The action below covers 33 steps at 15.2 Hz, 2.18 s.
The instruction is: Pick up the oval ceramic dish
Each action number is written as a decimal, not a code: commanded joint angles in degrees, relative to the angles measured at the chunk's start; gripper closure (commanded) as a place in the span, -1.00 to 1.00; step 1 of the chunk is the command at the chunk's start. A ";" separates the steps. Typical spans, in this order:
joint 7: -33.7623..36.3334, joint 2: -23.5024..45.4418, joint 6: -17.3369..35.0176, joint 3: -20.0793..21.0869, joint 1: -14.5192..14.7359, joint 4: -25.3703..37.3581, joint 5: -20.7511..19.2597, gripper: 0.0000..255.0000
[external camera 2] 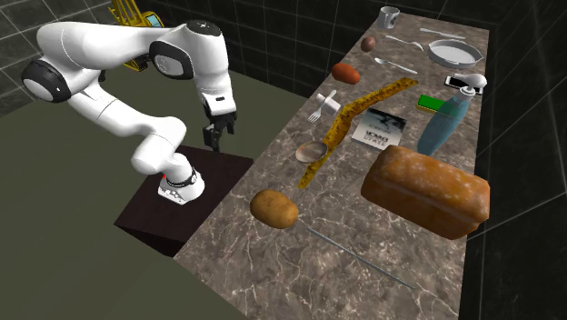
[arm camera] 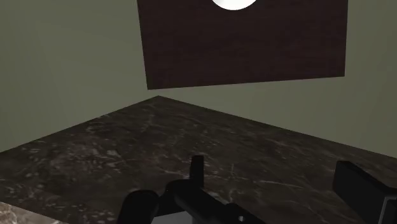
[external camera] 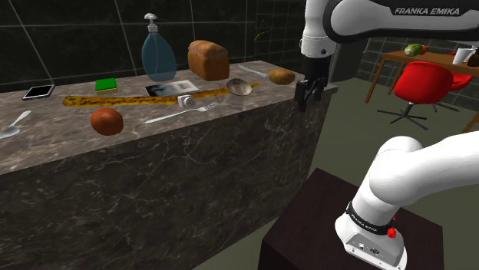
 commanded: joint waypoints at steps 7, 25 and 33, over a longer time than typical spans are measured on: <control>-14.01 12.28 4.46 -8.55 2.71 9.79 1.81 -1.00; -55.13 62.55 -12.94 -23.84 3.79 68.01 31.29 -1.00; -57.67 61.88 -8.00 -23.31 4.28 61.83 30.98 -1.00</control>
